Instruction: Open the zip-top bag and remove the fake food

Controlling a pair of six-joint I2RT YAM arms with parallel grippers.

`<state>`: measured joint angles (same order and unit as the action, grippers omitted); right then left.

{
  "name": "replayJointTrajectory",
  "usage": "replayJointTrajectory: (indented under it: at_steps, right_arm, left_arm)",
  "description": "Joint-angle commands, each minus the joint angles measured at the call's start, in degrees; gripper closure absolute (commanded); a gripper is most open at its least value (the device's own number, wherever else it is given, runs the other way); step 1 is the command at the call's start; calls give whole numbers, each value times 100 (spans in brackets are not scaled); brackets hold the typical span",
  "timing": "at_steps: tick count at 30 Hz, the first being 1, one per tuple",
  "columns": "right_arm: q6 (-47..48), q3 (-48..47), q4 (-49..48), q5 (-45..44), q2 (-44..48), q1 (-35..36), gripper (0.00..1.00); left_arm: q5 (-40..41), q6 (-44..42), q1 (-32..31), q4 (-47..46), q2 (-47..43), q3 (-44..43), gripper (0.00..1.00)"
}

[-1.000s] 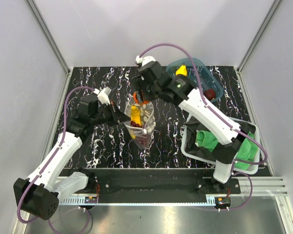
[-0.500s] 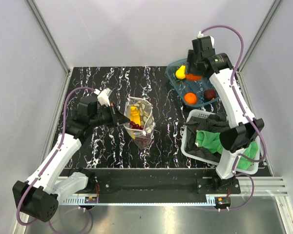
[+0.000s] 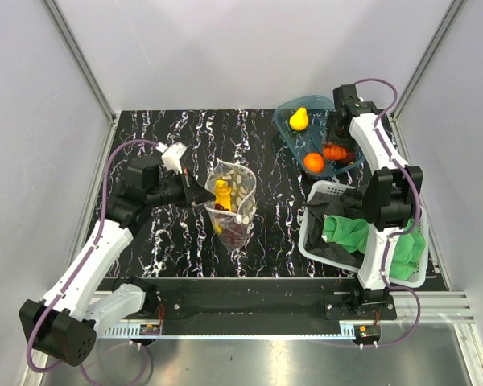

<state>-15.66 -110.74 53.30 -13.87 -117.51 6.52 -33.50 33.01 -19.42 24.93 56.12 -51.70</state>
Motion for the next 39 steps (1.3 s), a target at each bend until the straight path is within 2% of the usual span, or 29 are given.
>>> replayJointTrajectory:
  at_steps: [1,5,9,15,18,20,25,27,31,38,39]
  right_arm:
    - [81,-149,-250,235,-131,-37,42]
    - [98,-229,-223,288,-123,-37,17]
    - [98,-159,-109,148,149,-37,5]
    - [-33,525,-65,569,1175,68,5]
    - [115,824,-83,1000,1703,489,5]
    - [177,931,-57,1289,1968,1005,6]
    - [-33,993,-162,2221,2724,2053,33]
    - [-288,879,-215,2492,2778,2526,36]
    - [-525,396,-83,2644,2462,3317,42]
    - [-632,-500,716,2801,1461,3891,50]
    - [-596,-728,795,2906,1224,3926,56]
  left_arm:
    - [-351,-32,-18,-181,22,-393,100]
    - [-254,21,-27,-199,83,-446,100]
    - [-96,257,-27,-199,145,-376,100]
    - [-78,469,-18,-199,136,-297,100]
    - [-95,443,-18,-155,224,-358,100]
    - [-122,460,-18,-137,259,-358,100]
    - [-60,478,-18,-137,233,-341,100]
    - [-52,504,-27,-137,207,-332,100]
    - [-34,539,-27,-146,163,-358,100]
    - [-25,557,-35,-155,207,-472,100]
    - [-25,566,-36,-164,207,-490,100]
